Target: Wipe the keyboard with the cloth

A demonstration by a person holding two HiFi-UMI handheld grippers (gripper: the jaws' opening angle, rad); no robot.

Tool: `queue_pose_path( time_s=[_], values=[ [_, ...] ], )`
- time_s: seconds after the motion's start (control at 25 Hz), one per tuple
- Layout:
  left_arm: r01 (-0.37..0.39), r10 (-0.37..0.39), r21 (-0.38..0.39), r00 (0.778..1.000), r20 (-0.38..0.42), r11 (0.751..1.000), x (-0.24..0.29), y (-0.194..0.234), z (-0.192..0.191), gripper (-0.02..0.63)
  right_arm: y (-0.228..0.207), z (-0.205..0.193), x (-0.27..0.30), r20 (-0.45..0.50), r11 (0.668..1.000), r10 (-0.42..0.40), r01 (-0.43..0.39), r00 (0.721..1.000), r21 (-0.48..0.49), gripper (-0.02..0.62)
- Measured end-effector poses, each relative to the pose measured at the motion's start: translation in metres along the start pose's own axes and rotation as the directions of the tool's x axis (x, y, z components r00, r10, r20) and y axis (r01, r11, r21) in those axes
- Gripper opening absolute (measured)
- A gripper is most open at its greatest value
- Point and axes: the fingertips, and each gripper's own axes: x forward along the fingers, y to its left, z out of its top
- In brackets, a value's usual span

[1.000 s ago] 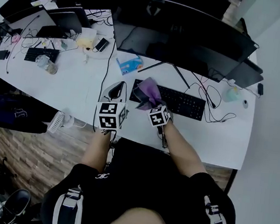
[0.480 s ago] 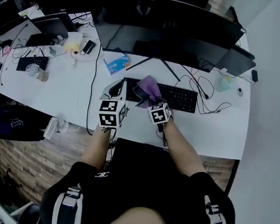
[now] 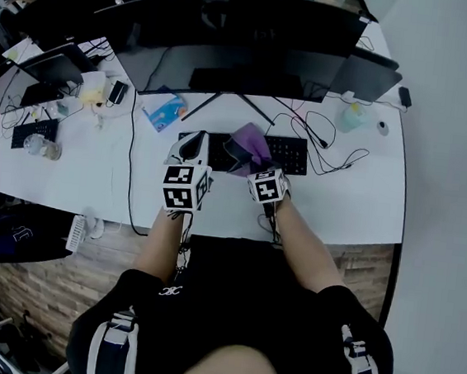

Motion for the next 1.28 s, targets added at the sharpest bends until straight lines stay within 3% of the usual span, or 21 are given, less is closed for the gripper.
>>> queue_pose_path(
  time_s=[0.48,1.0,1.28],
  values=[
    [0.094,-0.094,0.032,0.996,-0.005,0.995,0.033,-0.069,0.004,0.011,-0.077,-0.036,-0.032,-0.002,0.991,-0.091,0.091,0.996,0.097,0.091],
    [0.083,-0.083,0.053,0.997,-0.001,0.995,0.033,-0.094,0.005,0.011,-0.131,-0.063,-0.057,0.040,0.977,-0.176,0.170,0.984,0.127,0.092],
    [0.062,-0.062,0.064,0.998,0.004,0.996,0.030,-0.102,0.005,0.011,-0.134,-0.065,-0.061,0.023,0.975,-0.180,0.175,0.983,0.135,0.092]
  ],
)
